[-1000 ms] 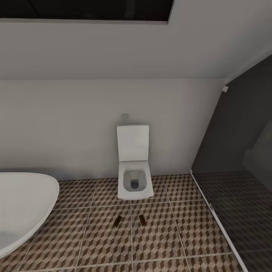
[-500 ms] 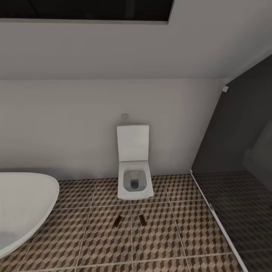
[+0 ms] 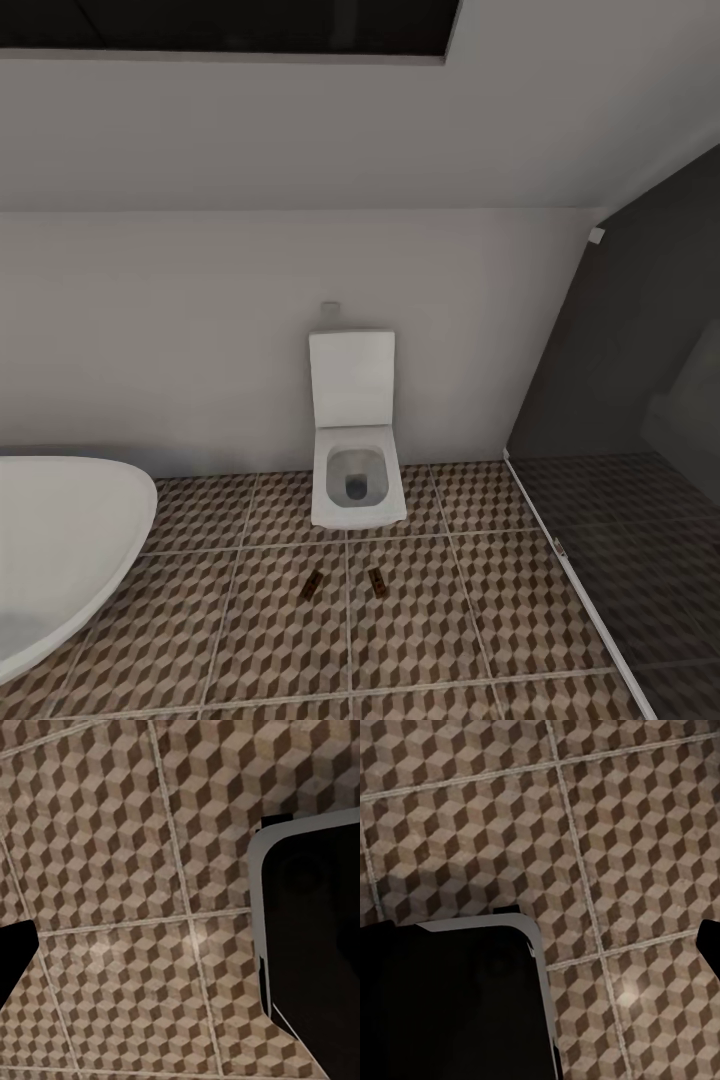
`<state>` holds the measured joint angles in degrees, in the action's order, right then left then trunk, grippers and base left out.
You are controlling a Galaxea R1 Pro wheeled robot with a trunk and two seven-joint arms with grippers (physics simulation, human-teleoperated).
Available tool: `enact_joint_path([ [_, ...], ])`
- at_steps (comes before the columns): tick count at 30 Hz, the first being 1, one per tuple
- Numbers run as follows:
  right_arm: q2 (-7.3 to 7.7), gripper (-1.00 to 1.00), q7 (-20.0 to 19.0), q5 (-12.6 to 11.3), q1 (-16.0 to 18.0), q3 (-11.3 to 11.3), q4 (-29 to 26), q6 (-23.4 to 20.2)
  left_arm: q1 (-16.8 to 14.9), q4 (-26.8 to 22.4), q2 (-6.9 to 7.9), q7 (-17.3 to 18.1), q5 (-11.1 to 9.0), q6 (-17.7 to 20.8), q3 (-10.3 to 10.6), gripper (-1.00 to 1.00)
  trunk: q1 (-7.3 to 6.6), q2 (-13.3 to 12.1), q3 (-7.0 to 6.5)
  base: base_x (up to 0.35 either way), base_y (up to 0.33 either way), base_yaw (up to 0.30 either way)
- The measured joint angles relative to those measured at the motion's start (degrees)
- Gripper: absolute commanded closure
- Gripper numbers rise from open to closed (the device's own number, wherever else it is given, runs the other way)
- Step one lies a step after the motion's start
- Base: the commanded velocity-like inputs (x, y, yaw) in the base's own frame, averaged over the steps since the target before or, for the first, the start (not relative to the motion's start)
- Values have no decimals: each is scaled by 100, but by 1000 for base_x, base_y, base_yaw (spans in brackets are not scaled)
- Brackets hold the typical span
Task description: Take the four mousetraps from the cabinet in the bathroom and place them on the bathroom floor. Make sure all four end up on the same floor surface, and ensure that at least two of them are either under or directly next to the same bathroom sink.
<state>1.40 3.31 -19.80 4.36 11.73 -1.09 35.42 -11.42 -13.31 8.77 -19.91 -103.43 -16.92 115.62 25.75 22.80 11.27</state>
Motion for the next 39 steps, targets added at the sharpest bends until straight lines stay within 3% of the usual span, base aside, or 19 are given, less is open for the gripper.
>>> enact_joint_path([
  [19,20,-100,-13,1,0,-9,-11,7,0,219,-4,58,2,-36,-1,-100,0,0,0,0,0,0],
  [39,-65,-100,-36,-6,0,-18,-117,15,0,286,-4,59,6,-38,0,-100,0,0,0,0,0,0],
])
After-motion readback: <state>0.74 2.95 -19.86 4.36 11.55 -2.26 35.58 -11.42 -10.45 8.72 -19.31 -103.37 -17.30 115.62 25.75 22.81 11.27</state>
